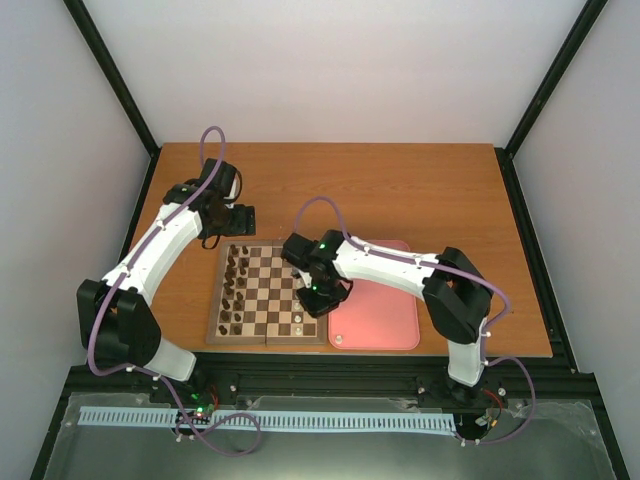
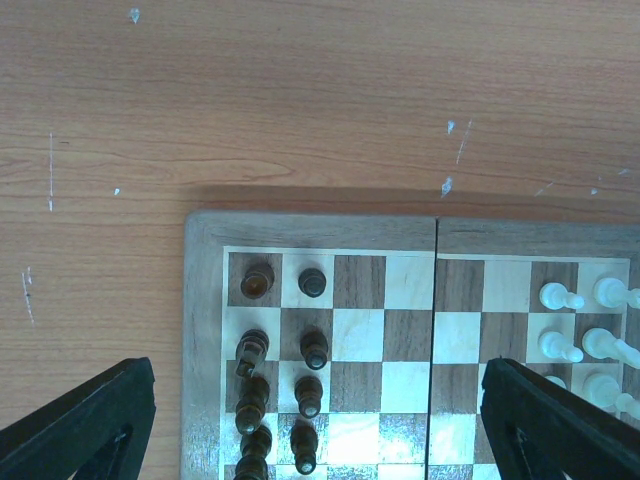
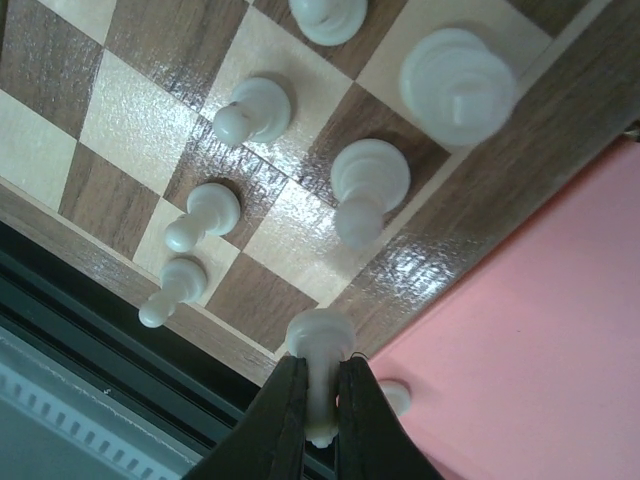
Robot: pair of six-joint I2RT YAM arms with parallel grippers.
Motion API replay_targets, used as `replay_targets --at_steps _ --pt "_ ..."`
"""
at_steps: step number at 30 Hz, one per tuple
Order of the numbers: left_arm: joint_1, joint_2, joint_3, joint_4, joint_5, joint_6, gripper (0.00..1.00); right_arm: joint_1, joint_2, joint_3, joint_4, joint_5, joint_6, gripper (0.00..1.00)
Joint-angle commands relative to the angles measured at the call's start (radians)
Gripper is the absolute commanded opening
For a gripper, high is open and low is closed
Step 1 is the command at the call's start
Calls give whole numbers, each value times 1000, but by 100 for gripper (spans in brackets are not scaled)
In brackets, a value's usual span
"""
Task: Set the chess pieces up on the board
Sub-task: Place the chess piece on the chessboard.
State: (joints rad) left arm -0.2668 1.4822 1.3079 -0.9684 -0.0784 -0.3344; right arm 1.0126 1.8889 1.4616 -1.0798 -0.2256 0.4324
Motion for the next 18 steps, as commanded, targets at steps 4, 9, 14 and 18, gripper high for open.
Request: replay_targets --at_steps 4,9,14,18 --pt "-2 3 20 8 6 20 100 30 44 43 10 -24 -13 3" --pt "-2 -2 19 7 5 21 100 34 65 62 9 -20 -18 3" --pt "-2 -8 16 8 3 21 100 34 90 81 -2 -7 -21 4" --pt "-2 -12 13 6 1 23 100 34 107 95 -10 -1 -27 5"
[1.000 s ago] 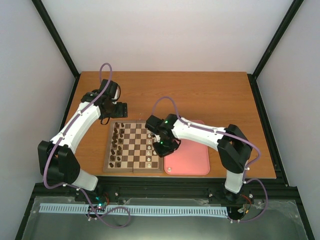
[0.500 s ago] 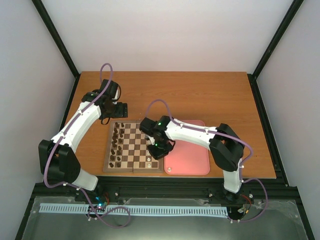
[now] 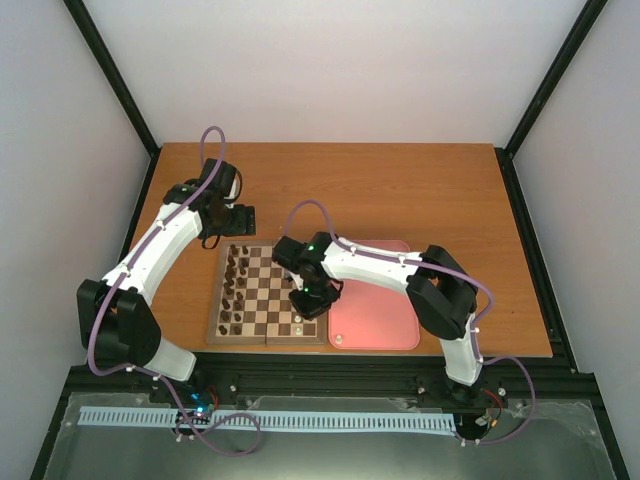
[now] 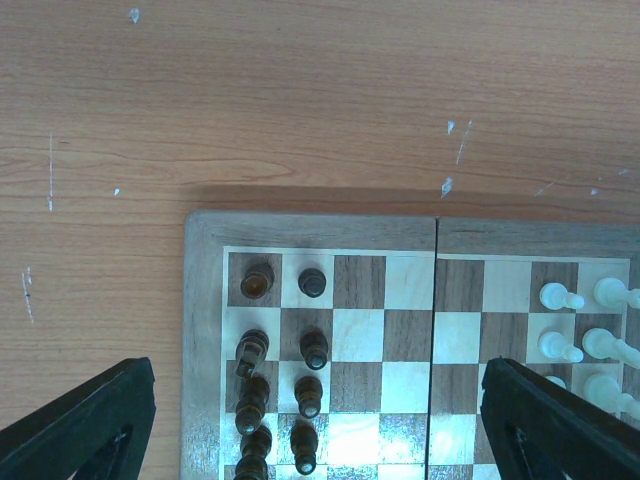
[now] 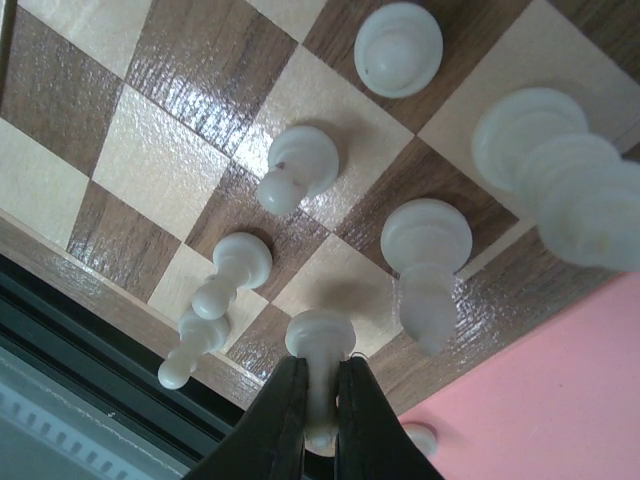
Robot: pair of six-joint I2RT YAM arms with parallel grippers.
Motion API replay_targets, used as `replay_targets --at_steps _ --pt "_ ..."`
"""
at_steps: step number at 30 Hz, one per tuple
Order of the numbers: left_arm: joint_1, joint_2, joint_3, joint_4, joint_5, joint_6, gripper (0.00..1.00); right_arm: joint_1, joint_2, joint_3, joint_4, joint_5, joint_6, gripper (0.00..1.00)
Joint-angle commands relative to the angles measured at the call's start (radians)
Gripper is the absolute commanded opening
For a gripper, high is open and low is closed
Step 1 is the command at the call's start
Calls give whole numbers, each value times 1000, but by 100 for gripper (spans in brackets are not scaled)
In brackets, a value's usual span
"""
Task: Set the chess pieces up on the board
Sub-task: Place the chess piece on the chessboard.
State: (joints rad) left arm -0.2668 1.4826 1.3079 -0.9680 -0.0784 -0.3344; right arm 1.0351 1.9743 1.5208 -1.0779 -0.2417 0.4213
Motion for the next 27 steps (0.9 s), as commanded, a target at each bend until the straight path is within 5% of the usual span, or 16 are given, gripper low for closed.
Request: replay_targets --at_steps 1,10,27 --pt "-2 -13 13 6 0 23 100 11 25 40 -13 18 -17 5" --pt "-2 -13 14 5 -5 24 100 11 24 50 -27 32 -22 12" --pt "-2 -8 13 9 -3 23 100 11 16 44 -36 4 -30 12"
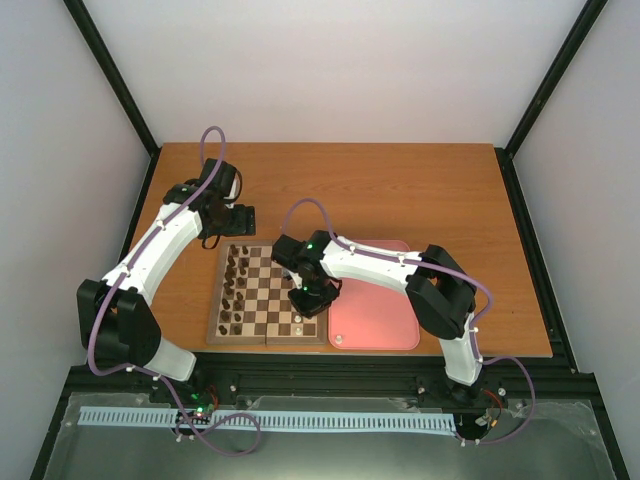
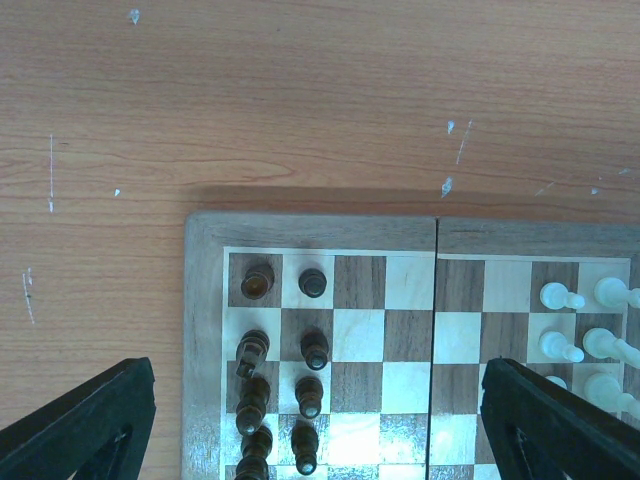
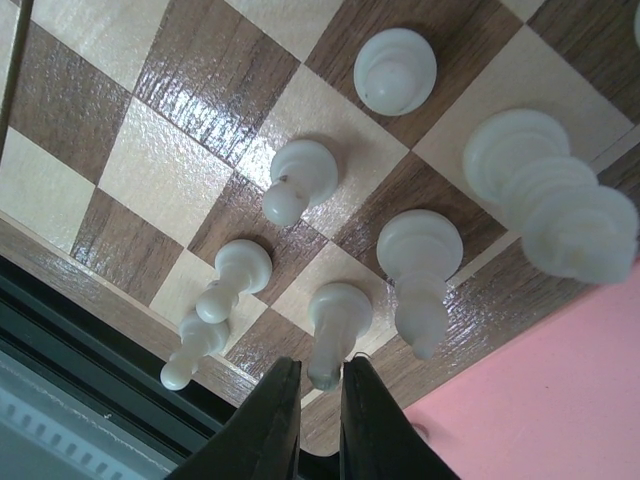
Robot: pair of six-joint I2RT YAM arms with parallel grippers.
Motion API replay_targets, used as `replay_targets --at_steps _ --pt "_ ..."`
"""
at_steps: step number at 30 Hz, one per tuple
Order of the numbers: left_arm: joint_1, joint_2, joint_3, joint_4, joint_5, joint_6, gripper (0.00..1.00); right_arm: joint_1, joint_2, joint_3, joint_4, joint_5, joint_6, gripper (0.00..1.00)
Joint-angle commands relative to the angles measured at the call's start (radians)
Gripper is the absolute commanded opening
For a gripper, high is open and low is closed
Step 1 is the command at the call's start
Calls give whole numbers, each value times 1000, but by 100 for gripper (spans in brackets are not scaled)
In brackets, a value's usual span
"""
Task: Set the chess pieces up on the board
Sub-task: Place the chess piece on the chessboard, then pick up the chess piece from the storage box.
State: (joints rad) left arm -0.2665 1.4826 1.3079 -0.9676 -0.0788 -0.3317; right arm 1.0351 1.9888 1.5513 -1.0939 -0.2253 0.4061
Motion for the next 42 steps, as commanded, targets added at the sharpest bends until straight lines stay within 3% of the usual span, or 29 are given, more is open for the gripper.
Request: replay_targets --at_steps 1,19,27,34,42 --pt "-2 -8 13 8 -3 20 100 11 0 13 -21 -14 -14 11" --pt "-3 -5 11 10 -3 19 100 14 -55 5 -44 -14 -7 11" --pt "-2 -6 12 9 -3 19 100 13 -116 -12 -72 -6 -9 36" --pt "-2 -13 14 6 -4 20 100 12 -238 -168 -88 15 43 47" --pt "-2 -17 14 5 -1 19 100 12 -255 -330 13 -20 63 56"
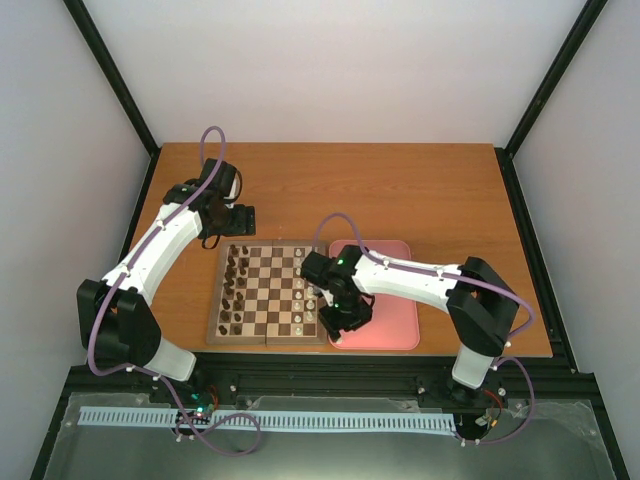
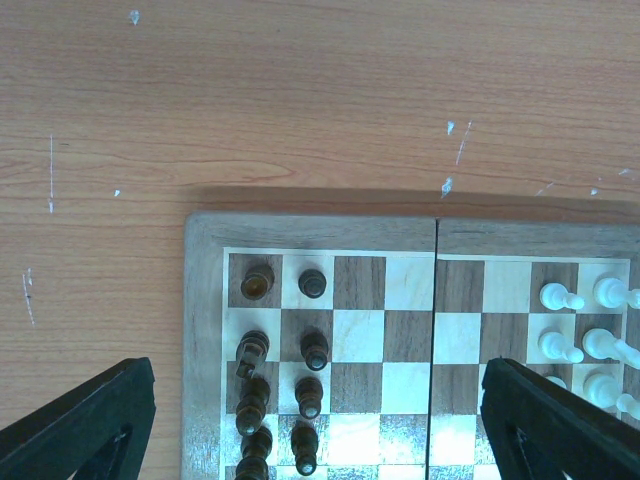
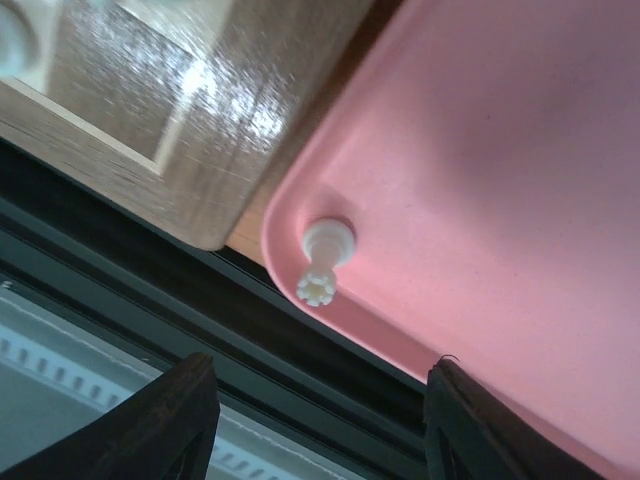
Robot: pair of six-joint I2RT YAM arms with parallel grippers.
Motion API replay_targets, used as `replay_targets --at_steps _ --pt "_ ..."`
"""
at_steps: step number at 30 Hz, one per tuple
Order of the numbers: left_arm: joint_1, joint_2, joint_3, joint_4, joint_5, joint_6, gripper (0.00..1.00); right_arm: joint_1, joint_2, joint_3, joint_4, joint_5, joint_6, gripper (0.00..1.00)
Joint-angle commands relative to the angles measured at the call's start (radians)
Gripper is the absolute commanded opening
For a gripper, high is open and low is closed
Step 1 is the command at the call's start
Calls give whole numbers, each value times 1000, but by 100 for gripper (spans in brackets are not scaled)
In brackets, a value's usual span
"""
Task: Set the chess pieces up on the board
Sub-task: Pick up the chess piece from the storage box.
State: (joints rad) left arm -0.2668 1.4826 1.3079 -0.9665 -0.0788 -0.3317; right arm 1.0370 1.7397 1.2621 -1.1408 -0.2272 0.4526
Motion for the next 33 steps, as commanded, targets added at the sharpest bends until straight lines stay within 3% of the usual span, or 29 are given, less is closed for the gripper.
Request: replay_targets --at_steps 1,12,33 --pt "-2 -16 15 2 0 20 100 9 -2 -54 74 -17 16 56" --pt "-2 -20 15 -3 -9 21 100 -16 61 -90 161 -14 -21 46" --pt "-2 10 24 2 -4 20 100 -38 68 -81 140 -11 -22 9"
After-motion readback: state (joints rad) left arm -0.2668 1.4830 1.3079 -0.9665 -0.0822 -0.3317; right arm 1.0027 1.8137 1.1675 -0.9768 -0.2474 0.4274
